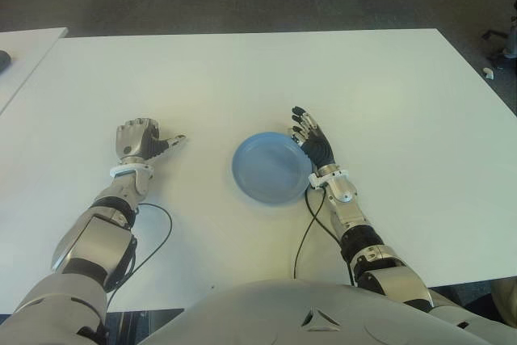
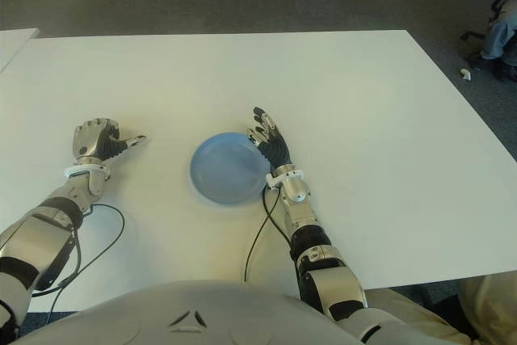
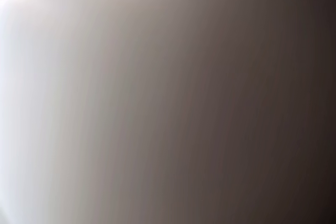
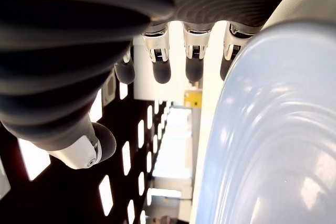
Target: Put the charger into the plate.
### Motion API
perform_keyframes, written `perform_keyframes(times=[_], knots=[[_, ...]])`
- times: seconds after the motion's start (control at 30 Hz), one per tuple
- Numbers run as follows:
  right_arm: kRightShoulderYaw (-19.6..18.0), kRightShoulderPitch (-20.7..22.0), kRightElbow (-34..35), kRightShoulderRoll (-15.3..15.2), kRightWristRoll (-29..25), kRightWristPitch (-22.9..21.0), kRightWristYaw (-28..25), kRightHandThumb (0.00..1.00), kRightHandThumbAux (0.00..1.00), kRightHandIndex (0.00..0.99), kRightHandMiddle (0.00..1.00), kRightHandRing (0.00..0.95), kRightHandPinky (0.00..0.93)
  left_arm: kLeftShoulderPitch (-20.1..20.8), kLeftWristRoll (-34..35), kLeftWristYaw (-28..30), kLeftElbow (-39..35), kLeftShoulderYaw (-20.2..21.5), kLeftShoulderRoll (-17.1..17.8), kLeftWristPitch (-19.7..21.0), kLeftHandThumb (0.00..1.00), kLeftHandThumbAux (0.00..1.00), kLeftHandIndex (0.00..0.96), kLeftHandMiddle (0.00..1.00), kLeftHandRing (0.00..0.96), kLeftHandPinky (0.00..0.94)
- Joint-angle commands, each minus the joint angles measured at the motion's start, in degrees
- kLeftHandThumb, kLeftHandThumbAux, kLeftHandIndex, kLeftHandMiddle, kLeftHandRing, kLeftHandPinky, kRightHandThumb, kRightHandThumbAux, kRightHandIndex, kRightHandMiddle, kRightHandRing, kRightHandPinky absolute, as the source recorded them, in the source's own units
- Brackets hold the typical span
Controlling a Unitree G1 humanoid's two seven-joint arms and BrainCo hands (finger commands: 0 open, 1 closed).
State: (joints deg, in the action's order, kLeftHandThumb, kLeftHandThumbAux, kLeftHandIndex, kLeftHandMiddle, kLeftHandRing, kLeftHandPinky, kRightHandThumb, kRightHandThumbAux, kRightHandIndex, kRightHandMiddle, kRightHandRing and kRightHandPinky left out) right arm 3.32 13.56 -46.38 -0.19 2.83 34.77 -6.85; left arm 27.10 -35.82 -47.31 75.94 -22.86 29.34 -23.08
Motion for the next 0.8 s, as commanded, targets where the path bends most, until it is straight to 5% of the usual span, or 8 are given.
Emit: perform_keyframes(times=[0.03, 0.3, 0.8], knots=[[-0.3, -15.1, -10.6, -1.6, 0.2, -8.0, -0.8, 0.09, 0.59, 0.018, 0.041, 0.043, 0.079, -2.7, 1.1, -1.0, 0.8, 1.2, -1.0, -4.3, 0.483, 0.453, 0.794, 0.851, 0.854, 0.876], [-0.1, -14.8, -11.3, -1.5, 0.4, -7.3, -1.4, 0.085, 0.571, 0.019, 0.031, 0.038, 0.088, -1.7, 0.2, -4.4, -0.1, 0.9, 0.1, -7.9, 0.452, 0.468, 0.806, 0.861, 0.869, 0.904], [0.4, -14.5, -12.0, -1.5, 1.0, -6.3, -1.3, 0.046, 0.563, 0.018, 0.032, 0.047, 0.102, -2.7, 2.5, -2.1, 0.3, 3.7, -0.3, -11.7, 0.413, 0.438, 0.836, 0.883, 0.887, 0.901]])
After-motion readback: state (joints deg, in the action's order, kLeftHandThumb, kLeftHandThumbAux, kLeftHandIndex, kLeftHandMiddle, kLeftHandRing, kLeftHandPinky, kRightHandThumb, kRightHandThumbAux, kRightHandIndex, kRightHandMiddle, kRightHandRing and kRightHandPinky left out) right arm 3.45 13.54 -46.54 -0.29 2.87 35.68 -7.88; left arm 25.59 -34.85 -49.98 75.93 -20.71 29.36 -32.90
